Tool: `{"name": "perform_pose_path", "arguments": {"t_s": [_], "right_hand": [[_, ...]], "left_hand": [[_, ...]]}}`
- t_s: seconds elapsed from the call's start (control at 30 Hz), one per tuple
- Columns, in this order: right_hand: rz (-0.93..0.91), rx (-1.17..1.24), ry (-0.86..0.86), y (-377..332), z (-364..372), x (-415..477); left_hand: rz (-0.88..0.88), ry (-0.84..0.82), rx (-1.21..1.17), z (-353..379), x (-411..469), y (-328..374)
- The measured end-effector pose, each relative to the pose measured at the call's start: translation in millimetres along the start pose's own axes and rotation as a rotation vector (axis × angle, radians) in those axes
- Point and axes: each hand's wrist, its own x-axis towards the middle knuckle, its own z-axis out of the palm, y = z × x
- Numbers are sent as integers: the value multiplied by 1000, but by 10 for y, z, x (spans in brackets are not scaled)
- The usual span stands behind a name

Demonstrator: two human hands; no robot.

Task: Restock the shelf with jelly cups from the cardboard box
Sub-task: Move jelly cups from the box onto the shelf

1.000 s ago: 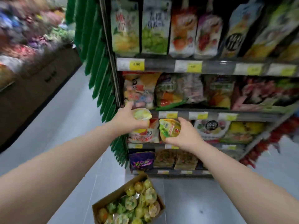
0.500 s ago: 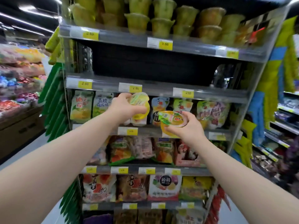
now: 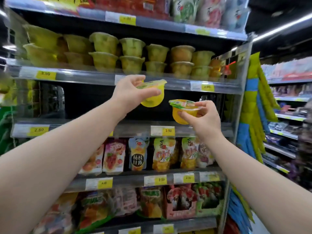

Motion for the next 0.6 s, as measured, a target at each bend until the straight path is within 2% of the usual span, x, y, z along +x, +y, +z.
{"name": "perform_pose_path", "arguments": {"t_s": [0.23,0.6], "right_hand": [[-86,-33,176,209,-214,637],[-352,-93,435,346,-696,1644]], "left_hand": [[140,-22,20,507,603,62],[344,79,-30,1122,1197,310]]}}
